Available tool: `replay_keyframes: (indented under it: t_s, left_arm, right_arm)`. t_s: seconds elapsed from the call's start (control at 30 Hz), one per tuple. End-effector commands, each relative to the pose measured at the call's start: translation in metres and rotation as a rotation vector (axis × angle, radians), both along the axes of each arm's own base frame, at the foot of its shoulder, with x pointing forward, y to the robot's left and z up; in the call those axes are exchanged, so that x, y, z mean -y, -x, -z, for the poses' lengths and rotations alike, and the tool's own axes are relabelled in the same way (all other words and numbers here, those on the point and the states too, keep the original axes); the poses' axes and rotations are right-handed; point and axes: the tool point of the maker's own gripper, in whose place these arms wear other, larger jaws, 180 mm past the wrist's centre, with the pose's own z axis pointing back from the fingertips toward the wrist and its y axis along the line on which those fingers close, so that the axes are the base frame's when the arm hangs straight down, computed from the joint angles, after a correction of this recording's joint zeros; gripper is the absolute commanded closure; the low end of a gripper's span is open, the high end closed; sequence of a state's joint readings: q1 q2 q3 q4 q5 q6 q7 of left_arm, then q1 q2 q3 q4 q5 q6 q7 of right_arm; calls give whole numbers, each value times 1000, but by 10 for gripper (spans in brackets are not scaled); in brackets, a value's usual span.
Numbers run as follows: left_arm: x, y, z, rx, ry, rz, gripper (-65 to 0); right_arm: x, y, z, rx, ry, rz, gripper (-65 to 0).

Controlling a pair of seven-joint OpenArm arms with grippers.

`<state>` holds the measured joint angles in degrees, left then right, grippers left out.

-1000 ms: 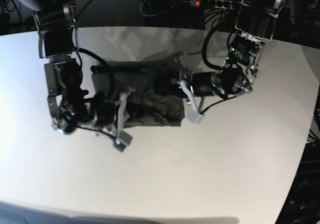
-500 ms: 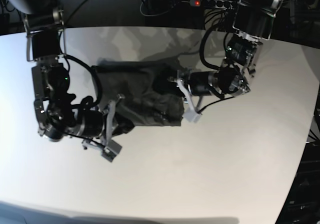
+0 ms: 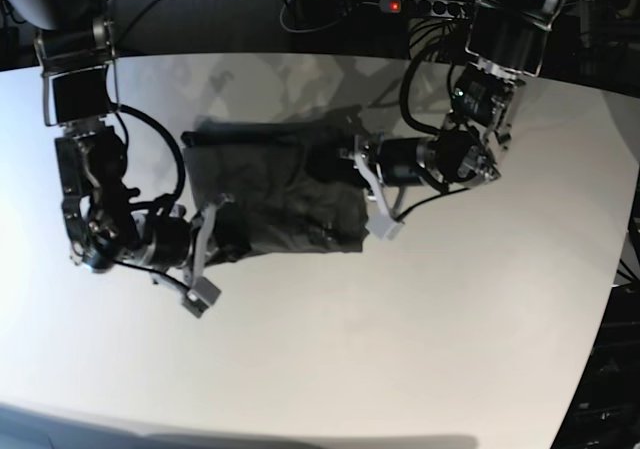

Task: Fold the T-shirt properly
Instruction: 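Open the right gripper and pull it back from the bundle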

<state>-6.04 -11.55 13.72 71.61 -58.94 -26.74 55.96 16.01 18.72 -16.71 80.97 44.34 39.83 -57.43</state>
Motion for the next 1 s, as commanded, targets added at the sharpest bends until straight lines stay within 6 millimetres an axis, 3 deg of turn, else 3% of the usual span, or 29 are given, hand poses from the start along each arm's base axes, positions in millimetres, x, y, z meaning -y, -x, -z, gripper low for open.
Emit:
replay_keyframes:
  t_s: [0.0,0.17,0.57,0.97]
  left_arm:
    - [1,-11,-14,41,30,-8,-22]
    - [0,-10,-12,38,27,-8,-22]
    - [-11,-10,-2,43,-35,-16,-22]
    - [-29,-15,7,70,-131,-7,-22]
  right_arm:
    - [-7,-11,-18,56,-43,-9,-3]
    - [-4,-11,-18,72,-44,-15,-3]
    - [21,-6,30,-67,-52,76,-3]
    - [40,-6,32,-62,-25,97,-3]
